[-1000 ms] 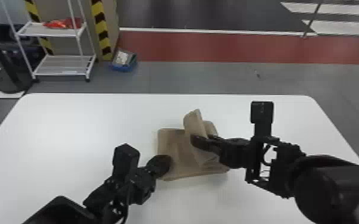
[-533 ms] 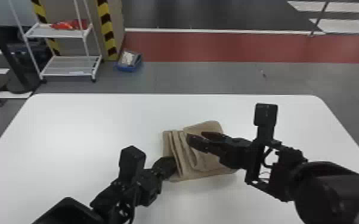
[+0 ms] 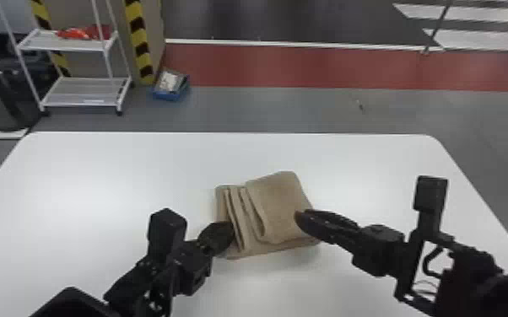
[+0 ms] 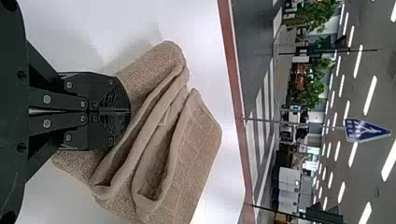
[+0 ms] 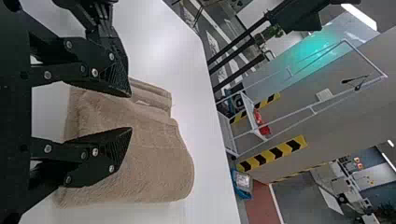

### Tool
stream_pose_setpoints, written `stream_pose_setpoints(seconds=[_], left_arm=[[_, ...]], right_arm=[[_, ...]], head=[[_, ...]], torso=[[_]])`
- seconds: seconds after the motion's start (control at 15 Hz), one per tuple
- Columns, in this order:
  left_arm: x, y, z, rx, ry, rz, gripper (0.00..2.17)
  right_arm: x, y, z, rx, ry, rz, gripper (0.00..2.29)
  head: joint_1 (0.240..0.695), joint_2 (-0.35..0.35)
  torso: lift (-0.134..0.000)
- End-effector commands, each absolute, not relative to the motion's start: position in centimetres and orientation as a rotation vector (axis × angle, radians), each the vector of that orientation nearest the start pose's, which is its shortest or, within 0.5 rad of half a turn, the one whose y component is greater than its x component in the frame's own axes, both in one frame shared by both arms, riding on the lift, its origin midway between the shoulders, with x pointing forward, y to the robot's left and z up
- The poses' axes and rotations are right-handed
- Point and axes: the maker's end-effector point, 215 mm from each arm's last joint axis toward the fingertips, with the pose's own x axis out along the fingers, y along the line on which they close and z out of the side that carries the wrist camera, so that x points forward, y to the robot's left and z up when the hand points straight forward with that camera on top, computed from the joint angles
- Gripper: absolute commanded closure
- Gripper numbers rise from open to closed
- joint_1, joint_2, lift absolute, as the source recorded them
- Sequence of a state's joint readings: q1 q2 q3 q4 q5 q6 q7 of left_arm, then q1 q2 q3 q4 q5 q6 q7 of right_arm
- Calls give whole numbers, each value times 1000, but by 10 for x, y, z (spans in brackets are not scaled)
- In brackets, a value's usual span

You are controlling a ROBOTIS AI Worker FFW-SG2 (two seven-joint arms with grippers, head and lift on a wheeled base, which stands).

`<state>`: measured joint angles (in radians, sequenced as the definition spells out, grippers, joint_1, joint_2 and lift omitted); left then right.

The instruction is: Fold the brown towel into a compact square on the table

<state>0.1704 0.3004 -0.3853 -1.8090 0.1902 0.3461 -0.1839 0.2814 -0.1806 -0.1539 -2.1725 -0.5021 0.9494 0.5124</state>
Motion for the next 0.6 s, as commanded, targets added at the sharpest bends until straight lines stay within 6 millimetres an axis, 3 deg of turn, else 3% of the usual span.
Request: stream_pose_setpoints(seconds=[0.0, 0.33, 0.53], left_arm=[[456, 51, -452, 63, 378, -608, 1791], [453, 51, -449, 59, 375, -607, 1787], [449, 51, -450, 56, 378, -606, 1787]], right_arm=[[405, -183, -385, 371, 582, 590, 2223], [382, -201, -421, 359, 670, 566, 2223], [395, -197, -436, 383, 695, 569, 2223]], head=[[695, -111], [695, -188], [695, -201]], torso=[[-125], [-125], [-125]])
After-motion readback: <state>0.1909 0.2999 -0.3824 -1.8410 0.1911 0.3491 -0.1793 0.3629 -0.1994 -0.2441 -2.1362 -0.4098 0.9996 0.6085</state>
